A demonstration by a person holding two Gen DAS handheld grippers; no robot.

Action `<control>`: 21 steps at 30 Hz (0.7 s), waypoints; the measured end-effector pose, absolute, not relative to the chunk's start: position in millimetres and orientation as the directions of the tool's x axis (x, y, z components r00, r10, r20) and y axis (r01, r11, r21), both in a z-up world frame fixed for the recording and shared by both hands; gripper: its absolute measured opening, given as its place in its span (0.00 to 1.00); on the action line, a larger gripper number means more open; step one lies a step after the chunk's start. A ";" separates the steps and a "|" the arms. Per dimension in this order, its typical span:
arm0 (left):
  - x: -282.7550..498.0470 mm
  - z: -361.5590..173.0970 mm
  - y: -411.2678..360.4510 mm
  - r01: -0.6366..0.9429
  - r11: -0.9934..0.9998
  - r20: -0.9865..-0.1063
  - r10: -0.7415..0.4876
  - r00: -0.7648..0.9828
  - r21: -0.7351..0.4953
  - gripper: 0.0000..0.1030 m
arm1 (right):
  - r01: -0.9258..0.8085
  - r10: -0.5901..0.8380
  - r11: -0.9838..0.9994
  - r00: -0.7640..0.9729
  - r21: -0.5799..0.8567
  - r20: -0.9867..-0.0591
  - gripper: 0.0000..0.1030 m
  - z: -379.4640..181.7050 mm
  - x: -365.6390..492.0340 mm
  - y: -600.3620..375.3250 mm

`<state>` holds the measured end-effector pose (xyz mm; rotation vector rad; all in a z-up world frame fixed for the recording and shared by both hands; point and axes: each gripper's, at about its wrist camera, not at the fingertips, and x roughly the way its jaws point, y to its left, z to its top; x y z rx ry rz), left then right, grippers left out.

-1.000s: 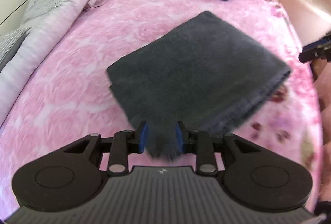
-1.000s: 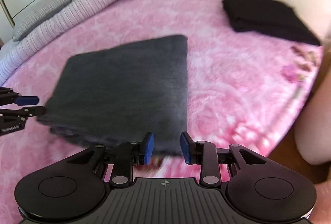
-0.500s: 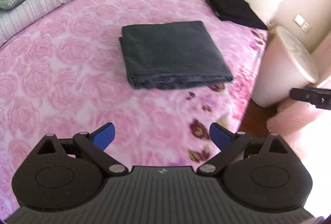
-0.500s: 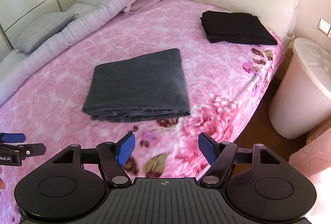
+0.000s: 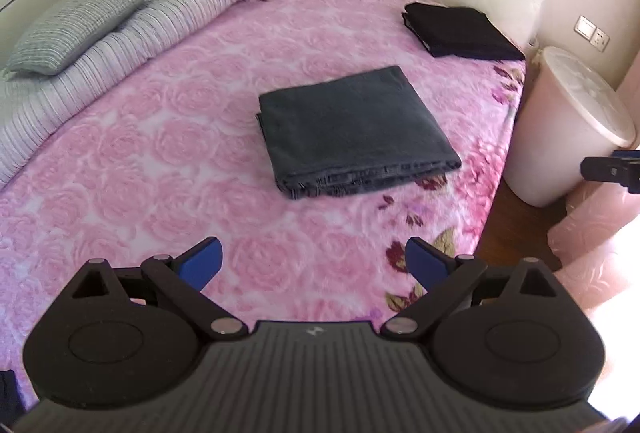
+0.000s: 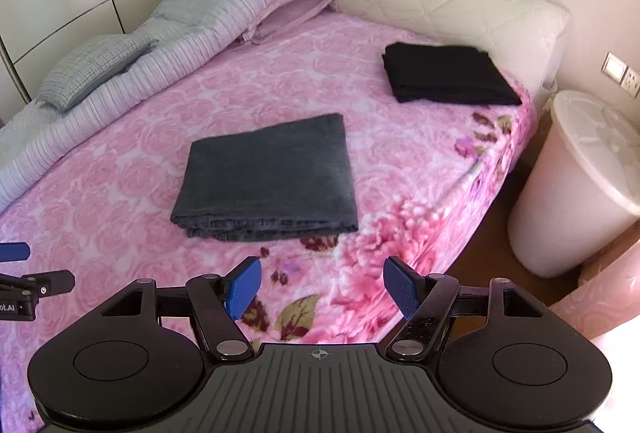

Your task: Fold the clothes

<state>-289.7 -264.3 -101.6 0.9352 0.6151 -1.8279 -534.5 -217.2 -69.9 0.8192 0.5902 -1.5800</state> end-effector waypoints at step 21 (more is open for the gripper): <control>-299.5 -107.0 -269.7 0.899 -0.438 -0.831 -0.488 -0.266 -0.030 0.93 | 0.984 -0.589 -0.167 -0.042 0.070 -0.807 0.69 -66.9 -536.3 -223.1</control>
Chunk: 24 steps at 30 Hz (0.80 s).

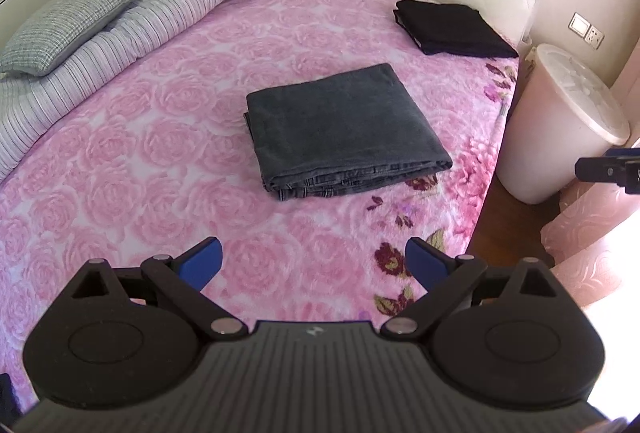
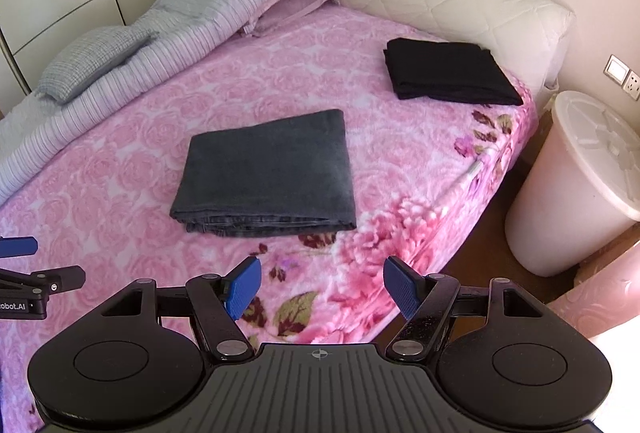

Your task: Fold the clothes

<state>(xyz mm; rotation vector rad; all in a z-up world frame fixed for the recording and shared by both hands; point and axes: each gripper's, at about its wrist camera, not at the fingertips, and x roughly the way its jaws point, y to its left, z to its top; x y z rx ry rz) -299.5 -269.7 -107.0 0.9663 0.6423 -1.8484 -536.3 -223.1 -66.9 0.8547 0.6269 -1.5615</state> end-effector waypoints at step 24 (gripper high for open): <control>-372.0 -213.5 -341.5 0.777 -0.575 -0.786 -0.593 -0.178 0.258 0.93 | 0.648 -0.669 0.538 -0.060 -0.538 -0.741 0.69 -236.6 -509.4 -307.4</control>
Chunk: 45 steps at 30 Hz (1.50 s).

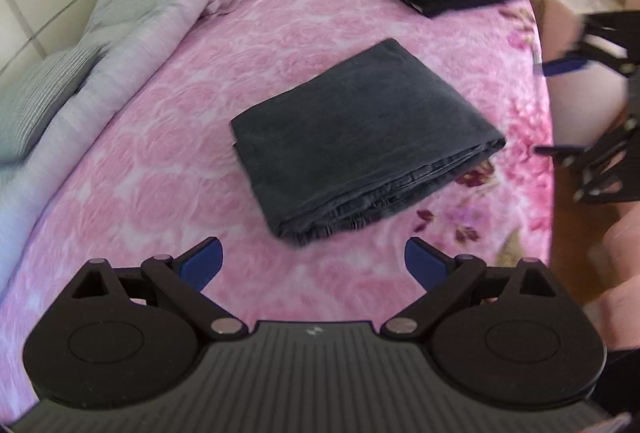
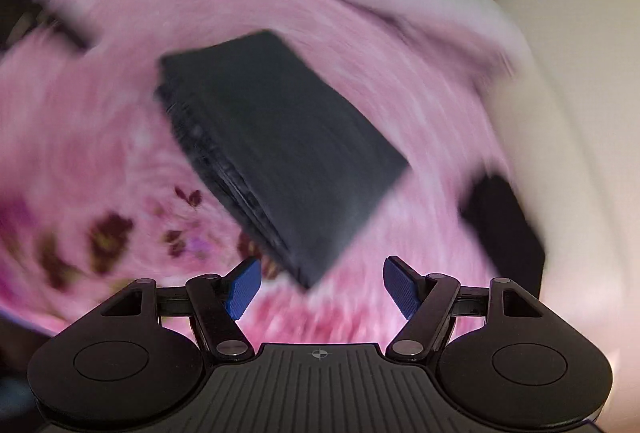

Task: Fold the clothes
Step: 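Grasp the folded jeans with both grippers and lift them toward the black garment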

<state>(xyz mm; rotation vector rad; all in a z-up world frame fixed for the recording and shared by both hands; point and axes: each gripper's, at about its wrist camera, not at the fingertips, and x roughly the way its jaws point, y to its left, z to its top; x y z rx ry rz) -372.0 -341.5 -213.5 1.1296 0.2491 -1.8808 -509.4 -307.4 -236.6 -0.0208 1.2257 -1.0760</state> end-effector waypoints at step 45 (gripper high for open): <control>-439.5 -368.5 -408.3 0.203 -0.746 -0.724 -0.666 -0.179 0.635 0.37 | 0.181 -0.753 0.658 0.155 -0.731 -0.640 0.41 -369.5 -575.1 -384.6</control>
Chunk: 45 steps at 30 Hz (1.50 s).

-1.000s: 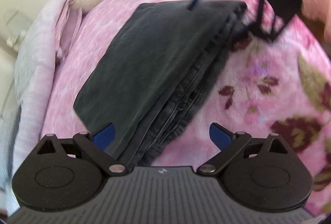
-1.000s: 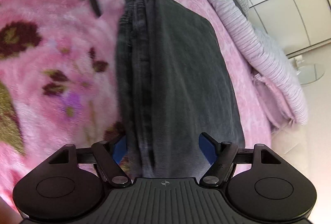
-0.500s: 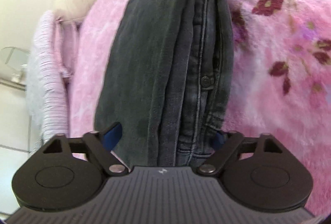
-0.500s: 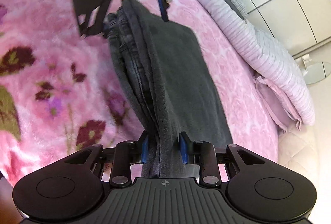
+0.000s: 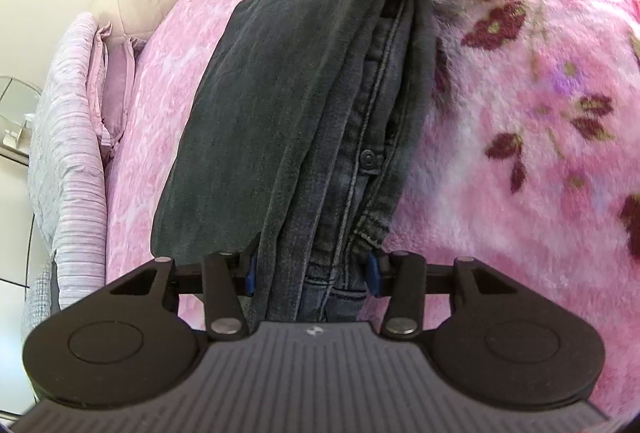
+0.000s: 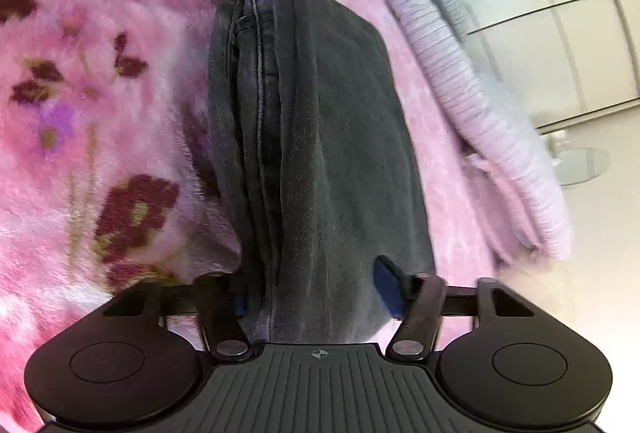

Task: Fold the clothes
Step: 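Grasp the folded jeans with both grippers and lift them toward the black garment, then lower the jeans onto the folded black garment and open both grippers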

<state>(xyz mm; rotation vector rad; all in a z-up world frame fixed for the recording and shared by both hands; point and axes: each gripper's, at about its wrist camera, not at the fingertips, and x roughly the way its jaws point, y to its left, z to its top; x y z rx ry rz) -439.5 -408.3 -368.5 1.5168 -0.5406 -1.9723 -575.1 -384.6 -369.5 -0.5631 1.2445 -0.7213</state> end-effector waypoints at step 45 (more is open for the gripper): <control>-923.2 -307.3 -650.2 -0.016 -0.694 -0.664 -0.681 -0.310 0.720 0.33 | 0.290 -0.840 0.492 -0.089 -0.821 -0.535 0.21 -271.8 -1032.9 -609.2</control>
